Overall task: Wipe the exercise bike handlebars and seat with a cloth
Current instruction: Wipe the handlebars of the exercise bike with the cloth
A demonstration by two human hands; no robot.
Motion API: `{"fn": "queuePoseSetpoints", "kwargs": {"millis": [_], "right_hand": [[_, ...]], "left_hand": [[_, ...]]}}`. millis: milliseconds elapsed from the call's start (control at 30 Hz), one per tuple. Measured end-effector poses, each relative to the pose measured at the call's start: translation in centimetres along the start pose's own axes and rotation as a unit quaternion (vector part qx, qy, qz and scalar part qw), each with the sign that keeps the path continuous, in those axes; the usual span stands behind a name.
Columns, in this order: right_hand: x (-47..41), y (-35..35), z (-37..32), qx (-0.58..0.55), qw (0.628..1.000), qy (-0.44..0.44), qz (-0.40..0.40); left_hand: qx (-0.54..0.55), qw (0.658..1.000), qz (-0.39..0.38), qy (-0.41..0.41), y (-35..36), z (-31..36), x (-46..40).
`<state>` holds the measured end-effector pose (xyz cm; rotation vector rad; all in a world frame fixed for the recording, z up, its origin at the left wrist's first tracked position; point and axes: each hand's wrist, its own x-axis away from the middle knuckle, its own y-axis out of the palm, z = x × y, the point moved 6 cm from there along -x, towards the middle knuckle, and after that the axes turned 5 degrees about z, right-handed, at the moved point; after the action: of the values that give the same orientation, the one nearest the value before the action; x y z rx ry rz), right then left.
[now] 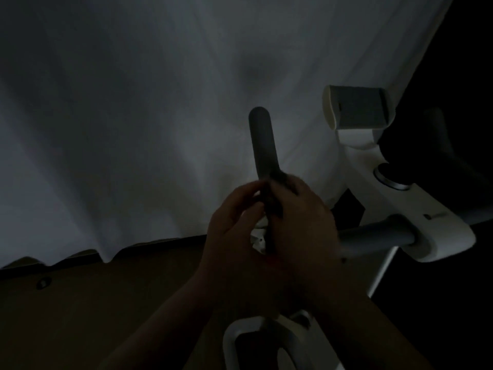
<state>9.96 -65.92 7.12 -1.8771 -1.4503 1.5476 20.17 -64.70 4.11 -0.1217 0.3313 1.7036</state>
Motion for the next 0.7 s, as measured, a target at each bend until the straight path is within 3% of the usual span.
{"fn": "queuePoseSetpoints", "kwargs": {"millis": [100, 200, 300, 467, 533, 600, 700], "right_hand": [[-1.7, 1.0, -0.5, 0.022, 0.999, 0.048, -0.009], [0.7, -1.2, 0.9, 0.012, 0.995, 0.048, -0.090], [2.3, -3.2, 2.1, 0.024, 0.988, 0.087, -0.128], [-0.5, -0.9, 2.5, 0.028, 0.988, 0.111, -0.104], [1.0, -2.2, 2.7, 0.027, 0.989, 0.100, -0.109], [2.7, -4.9, 4.3, 0.015, 0.993, 0.101, -0.061], [3.9, -7.3, 5.4, 0.053, 0.981, 0.150, 0.111]], "left_hand": [[-0.005, 1.000, -0.009, -0.006, 0.2, -0.1, 0.0], [-0.012, 0.998, -0.048, -0.030, -0.2, -0.5, 0.0], [-0.115, 0.986, -0.120, -0.001, -0.2, -0.5, 0.2], [-0.174, 0.972, -0.158, -0.023, 1.3, -0.3, 1.3], [-0.180, 0.974, -0.139, -0.011, 0.9, -0.8, 1.1], [-0.193, 0.973, -0.123, 0.036, 0.4, -0.4, 0.5], [-0.230, 0.952, -0.136, 0.150, 0.4, 0.0, -0.3]]}}
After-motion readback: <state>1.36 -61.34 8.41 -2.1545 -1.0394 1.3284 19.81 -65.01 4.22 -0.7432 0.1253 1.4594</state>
